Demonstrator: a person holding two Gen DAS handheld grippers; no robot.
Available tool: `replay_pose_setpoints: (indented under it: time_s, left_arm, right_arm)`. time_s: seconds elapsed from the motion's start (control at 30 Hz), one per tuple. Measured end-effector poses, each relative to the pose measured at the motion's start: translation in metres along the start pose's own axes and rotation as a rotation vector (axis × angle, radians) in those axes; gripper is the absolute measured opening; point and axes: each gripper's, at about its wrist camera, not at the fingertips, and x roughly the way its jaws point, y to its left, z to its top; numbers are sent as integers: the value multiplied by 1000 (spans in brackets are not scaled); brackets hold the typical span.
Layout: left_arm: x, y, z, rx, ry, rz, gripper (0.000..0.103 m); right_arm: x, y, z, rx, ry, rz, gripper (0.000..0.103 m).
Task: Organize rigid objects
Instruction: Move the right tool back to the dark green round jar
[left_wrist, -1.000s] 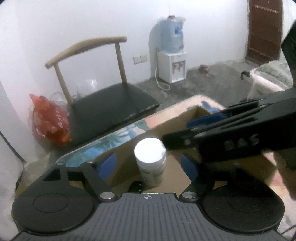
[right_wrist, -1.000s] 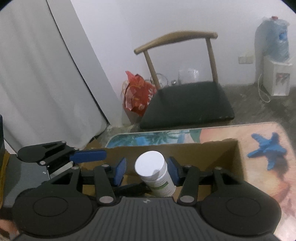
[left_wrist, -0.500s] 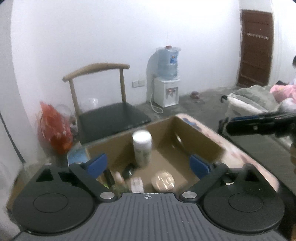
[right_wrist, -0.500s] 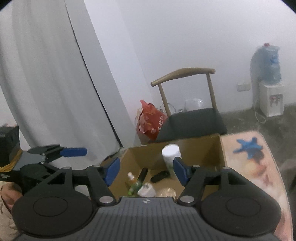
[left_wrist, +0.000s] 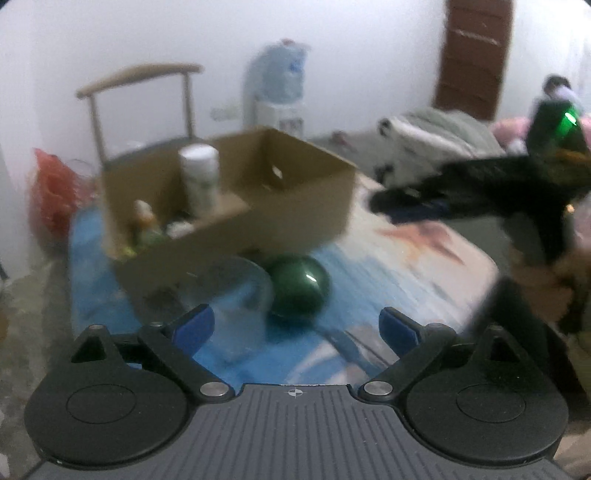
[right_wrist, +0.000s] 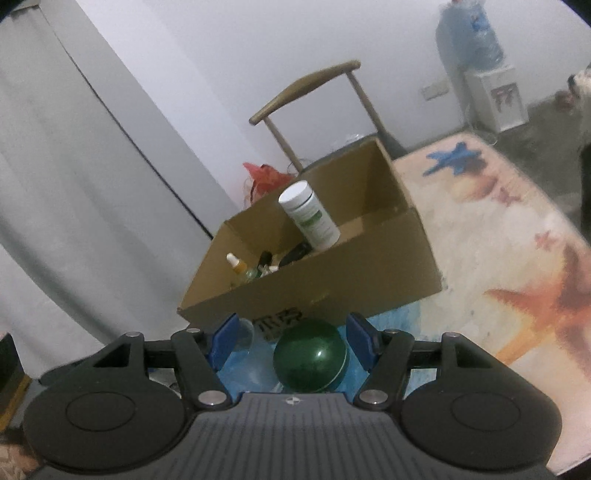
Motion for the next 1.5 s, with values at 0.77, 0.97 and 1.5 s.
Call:
replay_pose_setpoints:
  time_s: [0.77, 0.97, 1.5]
  left_arm:
    - [116, -48, -12, 27, 162, 144, 97]
    - [120, -50, -13, 42, 158, 156, 99]
    - [117, -92, -12, 207, 108, -18, 99]
  right_arm:
    - [118, -40, 10, -35, 244, 114, 65]
    - [127, -43, 6, -33, 286, 159, 61]
    - [37, -88, -25, 114, 218, 81, 61]
